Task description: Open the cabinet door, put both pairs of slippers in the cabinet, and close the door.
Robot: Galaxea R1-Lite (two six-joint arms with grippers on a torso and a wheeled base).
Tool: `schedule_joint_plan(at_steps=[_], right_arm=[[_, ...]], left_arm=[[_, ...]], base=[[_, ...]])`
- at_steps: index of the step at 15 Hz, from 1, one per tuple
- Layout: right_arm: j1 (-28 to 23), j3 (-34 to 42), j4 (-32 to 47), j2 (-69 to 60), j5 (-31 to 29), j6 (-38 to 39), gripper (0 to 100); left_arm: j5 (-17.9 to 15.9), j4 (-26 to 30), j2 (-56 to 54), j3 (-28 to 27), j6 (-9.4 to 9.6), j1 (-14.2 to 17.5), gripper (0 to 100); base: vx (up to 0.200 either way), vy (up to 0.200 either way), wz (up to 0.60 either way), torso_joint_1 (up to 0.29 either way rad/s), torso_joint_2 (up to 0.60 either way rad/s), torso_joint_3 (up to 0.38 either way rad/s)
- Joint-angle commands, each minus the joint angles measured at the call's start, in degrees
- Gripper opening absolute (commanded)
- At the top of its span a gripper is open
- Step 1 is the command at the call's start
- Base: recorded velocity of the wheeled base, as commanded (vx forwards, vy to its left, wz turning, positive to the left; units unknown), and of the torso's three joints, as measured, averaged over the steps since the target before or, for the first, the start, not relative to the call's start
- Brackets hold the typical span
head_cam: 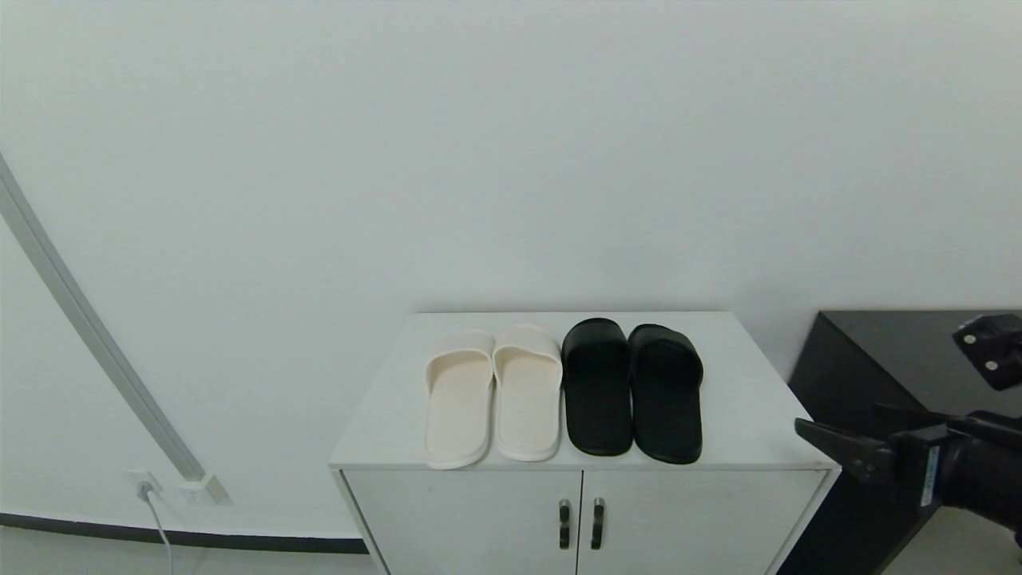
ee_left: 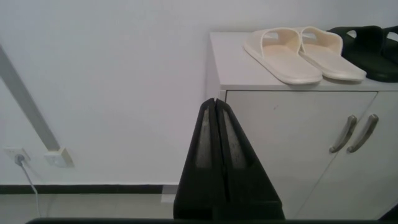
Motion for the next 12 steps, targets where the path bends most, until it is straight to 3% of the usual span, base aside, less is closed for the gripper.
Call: schedule_joint_plan(at_steps=[1,6,9,12], right_arm=[[6.6,-3.9,-1.1,8.5,-4.0,1.3,100],[14.7,-12.1,-4.3,19.8,-8.6,2.1,100],[16.3,-17.3,-5.7,25.9,-11.9,3.2,100],[19.4,-21.5,-6.7,32.3,-19.4,4.6,100]], left_arm=[[0.0,0.0,0.1,0.0,-0.04,0.1,0],[-0.1,0.0,0.1,-0.1,-0.04,0.1,0],[-0.1,0.1,0.1,-0.1,-0.04,0.1,0],[-0.1,0.1,0.1,-0.1,-0.04,0.1,0]], base=[[0.0,0.0,0.0,0.0,0.0,0.0],[0.0,0.0,0.0,0.0,0.0,0.0],[0.0,0.0,0.0,0.0,0.0,0.0],[0.0,0.0,0.0,0.0,0.0,0.0]])
